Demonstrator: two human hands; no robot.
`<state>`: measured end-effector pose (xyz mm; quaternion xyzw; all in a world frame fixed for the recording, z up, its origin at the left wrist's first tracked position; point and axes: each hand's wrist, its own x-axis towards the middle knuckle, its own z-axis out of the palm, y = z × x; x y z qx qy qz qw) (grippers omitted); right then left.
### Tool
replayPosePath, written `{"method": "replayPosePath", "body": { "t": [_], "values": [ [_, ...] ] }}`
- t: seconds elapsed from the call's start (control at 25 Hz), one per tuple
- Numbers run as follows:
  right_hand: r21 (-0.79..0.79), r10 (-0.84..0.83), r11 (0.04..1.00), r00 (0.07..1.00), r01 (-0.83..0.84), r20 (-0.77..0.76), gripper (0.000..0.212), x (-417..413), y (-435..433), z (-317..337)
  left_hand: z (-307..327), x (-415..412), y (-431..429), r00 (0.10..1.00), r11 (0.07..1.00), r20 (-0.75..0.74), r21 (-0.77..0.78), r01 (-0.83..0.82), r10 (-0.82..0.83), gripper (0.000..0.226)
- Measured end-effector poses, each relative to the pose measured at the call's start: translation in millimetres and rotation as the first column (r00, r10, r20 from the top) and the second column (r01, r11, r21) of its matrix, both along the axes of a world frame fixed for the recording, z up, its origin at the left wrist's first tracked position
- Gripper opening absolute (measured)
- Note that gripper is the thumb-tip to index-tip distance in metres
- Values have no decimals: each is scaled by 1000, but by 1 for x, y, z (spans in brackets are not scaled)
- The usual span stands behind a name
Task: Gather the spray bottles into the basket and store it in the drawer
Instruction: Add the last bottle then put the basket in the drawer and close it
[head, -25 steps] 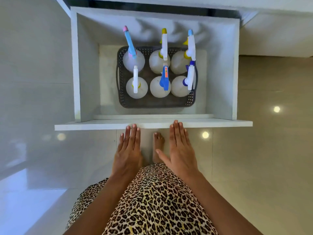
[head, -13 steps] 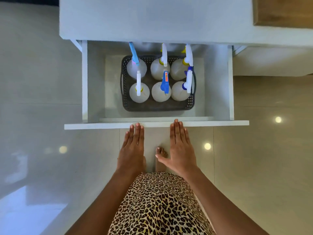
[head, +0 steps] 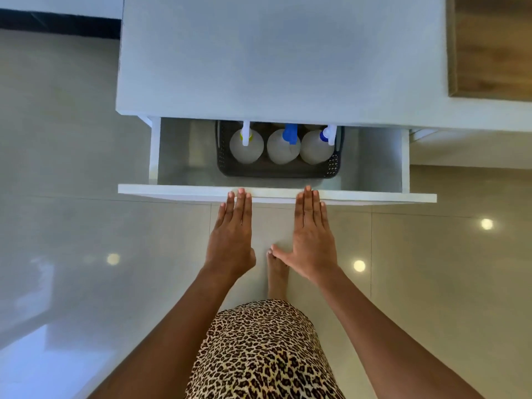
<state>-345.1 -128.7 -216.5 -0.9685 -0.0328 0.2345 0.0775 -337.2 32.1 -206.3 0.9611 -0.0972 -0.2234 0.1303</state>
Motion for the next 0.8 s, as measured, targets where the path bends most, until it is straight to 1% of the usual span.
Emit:
{"method": "replayPosePath", "body": {
  "t": [0.2,0.44,0.8],
  "values": [
    [40,6,999,1000,-6,3,117,40,-3,4,3,39,-5,1000,999,0,37,-20,20,91],
    [78,-18,997,1000,16,24,114,76,-3,5,7,75,-11,999,998,-23,49,-37,38,95],
    [79,42,996,998,-45,50,118,97,-7,-1,0,92,-11,1000,996,-5,83,-21,22,96]
  ]
}}
